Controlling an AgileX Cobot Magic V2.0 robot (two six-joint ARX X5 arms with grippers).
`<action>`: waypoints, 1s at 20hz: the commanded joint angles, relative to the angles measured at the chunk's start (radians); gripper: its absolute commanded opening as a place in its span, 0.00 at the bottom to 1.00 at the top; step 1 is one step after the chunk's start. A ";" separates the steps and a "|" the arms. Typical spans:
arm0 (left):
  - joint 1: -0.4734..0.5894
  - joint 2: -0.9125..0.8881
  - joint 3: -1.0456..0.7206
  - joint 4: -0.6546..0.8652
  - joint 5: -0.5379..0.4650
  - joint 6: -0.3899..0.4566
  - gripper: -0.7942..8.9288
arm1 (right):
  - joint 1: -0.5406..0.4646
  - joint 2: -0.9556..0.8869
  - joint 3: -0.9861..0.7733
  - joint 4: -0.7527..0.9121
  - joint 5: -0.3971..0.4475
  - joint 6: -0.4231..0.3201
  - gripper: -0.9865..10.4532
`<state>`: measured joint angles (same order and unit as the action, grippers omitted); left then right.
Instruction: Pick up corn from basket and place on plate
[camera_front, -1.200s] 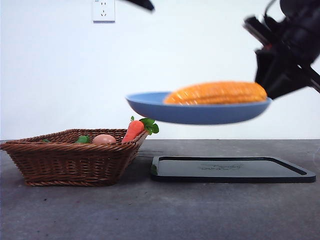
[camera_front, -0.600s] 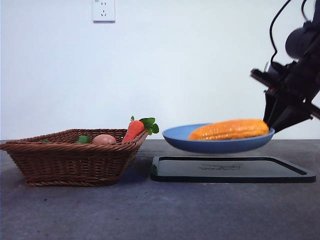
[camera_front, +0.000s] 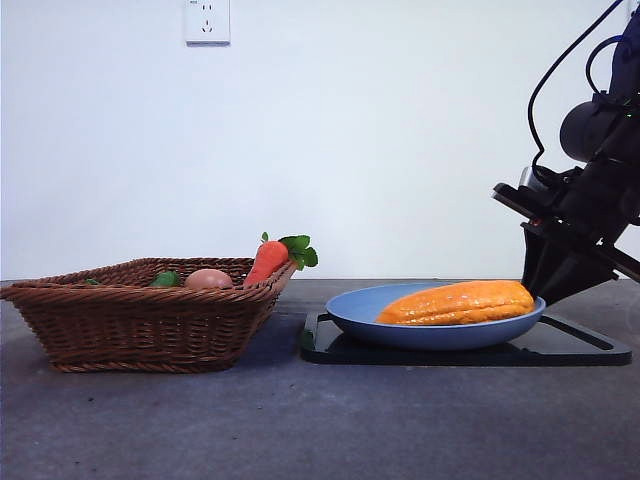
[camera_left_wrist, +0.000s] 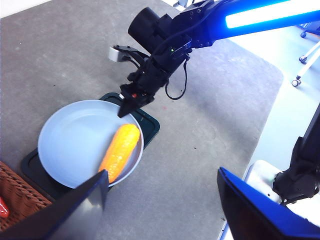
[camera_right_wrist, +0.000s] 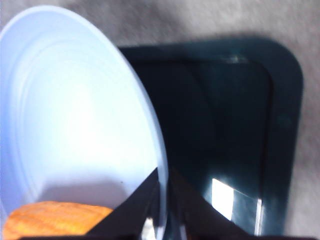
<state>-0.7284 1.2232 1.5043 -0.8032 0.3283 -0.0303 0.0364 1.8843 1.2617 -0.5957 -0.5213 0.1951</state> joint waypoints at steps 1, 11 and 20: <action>-0.005 0.004 0.025 0.009 0.000 -0.008 0.45 | 0.008 0.018 0.022 -0.021 0.058 -0.048 0.09; -0.005 0.004 0.025 -0.006 0.000 -0.008 0.45 | -0.007 -0.030 0.023 -0.057 0.105 -0.051 0.26; -0.005 0.004 0.025 -0.043 0.000 0.019 0.44 | -0.002 -0.492 0.023 -0.324 0.103 -0.148 0.26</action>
<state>-0.7284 1.2228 1.5043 -0.8513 0.3283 -0.0284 0.0303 1.3945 1.2636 -0.9161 -0.4156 0.0814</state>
